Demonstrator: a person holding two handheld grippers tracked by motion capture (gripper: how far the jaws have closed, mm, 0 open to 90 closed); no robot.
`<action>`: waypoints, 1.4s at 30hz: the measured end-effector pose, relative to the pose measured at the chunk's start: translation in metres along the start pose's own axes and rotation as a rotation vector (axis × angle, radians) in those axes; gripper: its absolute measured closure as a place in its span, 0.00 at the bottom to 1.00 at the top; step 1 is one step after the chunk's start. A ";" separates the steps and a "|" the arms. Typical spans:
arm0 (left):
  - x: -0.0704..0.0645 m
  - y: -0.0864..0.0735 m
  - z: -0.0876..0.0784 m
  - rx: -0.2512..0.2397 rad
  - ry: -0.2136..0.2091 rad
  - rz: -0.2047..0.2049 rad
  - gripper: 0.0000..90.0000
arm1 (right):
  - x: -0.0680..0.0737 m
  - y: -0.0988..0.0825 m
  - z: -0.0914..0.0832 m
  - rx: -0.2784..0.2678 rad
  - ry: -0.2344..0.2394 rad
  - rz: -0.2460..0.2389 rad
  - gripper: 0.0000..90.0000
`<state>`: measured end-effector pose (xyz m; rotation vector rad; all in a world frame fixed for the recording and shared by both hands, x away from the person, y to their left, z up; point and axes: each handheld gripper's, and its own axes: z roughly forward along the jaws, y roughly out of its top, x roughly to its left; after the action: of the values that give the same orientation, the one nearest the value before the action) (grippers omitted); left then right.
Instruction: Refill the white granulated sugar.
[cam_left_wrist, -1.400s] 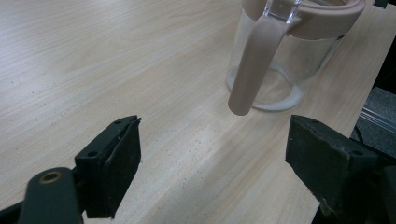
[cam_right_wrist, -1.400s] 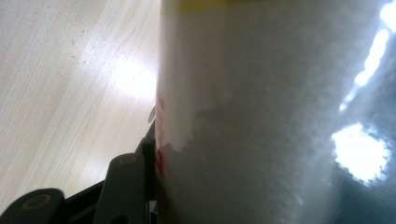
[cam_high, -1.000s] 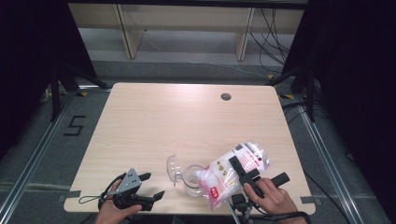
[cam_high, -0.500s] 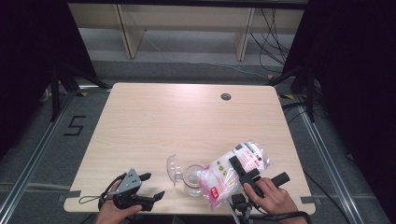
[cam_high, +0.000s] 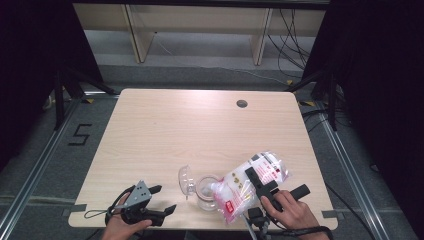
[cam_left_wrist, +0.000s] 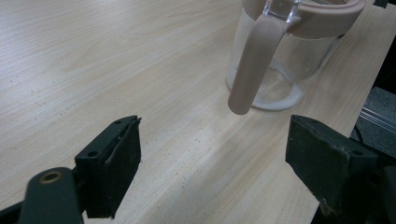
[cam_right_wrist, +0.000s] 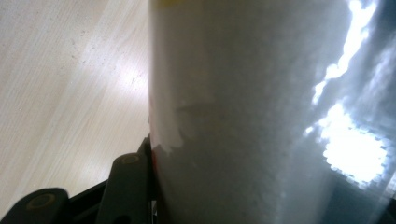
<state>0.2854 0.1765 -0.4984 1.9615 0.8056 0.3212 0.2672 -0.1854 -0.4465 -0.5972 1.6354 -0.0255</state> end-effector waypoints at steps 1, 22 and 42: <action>0.000 0.000 0.000 -0.005 0.000 -0.006 0.20 | 0.001 -0.001 -0.001 0.008 -0.005 0.018 0.59; -0.001 0.000 0.001 -0.004 0.000 -0.010 0.20 | 0.001 -0.001 -0.001 0.010 -0.001 0.017 0.60; -0.001 0.000 0.000 -0.009 0.000 -0.009 0.20 | 0.000 -0.001 0.000 0.002 -0.007 0.018 0.60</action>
<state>0.2845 0.1754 -0.4982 1.9486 0.8113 0.3190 0.2671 -0.1863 -0.4466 -0.5800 1.6339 -0.0122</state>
